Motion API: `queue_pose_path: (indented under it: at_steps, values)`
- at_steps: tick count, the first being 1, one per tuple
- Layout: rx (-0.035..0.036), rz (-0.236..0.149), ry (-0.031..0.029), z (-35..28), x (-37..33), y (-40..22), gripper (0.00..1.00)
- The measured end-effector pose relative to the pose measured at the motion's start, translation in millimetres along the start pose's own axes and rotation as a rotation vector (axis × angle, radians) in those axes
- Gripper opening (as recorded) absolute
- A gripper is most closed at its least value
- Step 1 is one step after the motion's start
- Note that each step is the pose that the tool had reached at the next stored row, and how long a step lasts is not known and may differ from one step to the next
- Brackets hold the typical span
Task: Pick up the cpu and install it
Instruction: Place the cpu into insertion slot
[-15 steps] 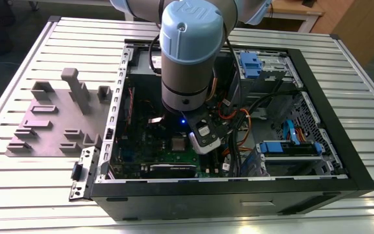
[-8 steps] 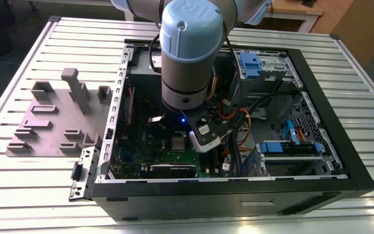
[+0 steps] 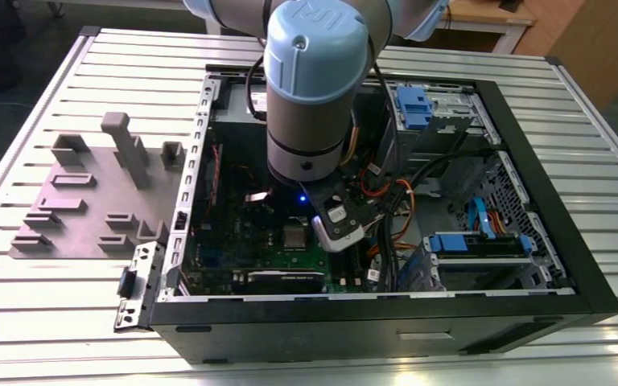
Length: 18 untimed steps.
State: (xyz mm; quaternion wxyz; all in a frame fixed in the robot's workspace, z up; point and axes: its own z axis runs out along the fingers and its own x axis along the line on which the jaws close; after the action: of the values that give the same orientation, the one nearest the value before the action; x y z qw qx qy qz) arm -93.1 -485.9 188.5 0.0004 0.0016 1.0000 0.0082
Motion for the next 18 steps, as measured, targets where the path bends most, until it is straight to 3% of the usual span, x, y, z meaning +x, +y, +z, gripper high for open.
queue_pose_path:
  at_steps: [18]
  values:
    - [0.0000,0.005,-0.0002,-2.5,-1.0,-0.6,0.47]
